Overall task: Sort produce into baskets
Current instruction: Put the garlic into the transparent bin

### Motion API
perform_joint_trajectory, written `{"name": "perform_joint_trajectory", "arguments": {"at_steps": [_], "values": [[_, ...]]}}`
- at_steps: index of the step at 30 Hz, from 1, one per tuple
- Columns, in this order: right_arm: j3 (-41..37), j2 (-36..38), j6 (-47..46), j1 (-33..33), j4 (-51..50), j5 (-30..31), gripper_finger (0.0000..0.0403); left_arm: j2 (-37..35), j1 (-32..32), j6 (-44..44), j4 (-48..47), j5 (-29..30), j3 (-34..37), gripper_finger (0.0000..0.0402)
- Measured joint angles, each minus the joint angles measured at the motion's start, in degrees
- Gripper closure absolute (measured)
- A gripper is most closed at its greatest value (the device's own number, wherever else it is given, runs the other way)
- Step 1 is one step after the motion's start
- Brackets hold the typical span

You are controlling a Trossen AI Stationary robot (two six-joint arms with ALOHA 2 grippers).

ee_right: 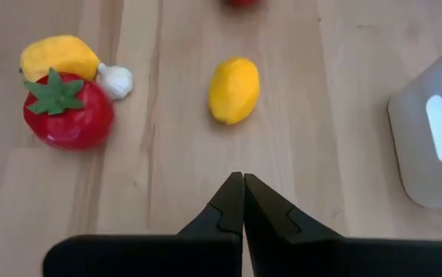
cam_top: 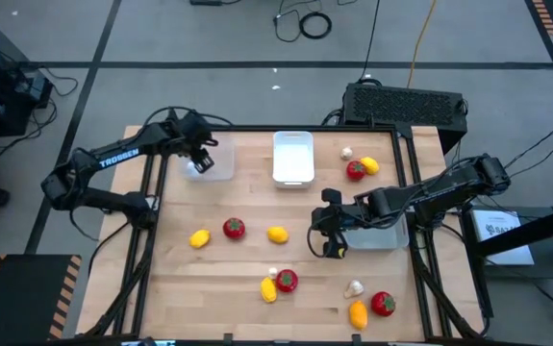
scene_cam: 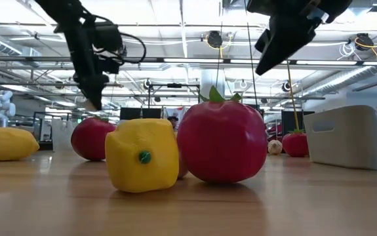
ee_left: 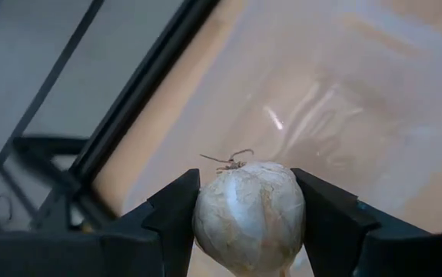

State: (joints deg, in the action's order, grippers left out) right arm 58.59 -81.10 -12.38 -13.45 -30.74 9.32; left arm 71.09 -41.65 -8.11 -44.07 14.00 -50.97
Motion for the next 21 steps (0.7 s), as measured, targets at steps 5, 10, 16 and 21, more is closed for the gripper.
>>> {"name": "perform_joint_trajectory", "arguments": {"at_steps": [5, 10, 16, 21], "values": [[0.0, 0.0, 1.0, 0.0, 0.0, 0.0, 0.0403, 0.0, -2.5, 0.3, 0.0, 4.1, 1.0, 0.0205], [0.0, 0.0, 1.1, 0.0, 0.1, 0.0, 0.0403, 0.0, -3.1, 0.2, 0.0, 4.3, 1.1, 0.0196], [0.0, 0.0, 1.5, 0.0, 0.1, 0.0, 0.0403, 0.0, -3.0, -0.1, 0.0, 4.3, 1.1, 0.0150], [0.0, 0.0, 1.5, 0.0, 0.1, 0.0, 0.0403, 0.0, -3.0, -0.1, -0.1, 4.3, 1.1, 0.0121]]}}
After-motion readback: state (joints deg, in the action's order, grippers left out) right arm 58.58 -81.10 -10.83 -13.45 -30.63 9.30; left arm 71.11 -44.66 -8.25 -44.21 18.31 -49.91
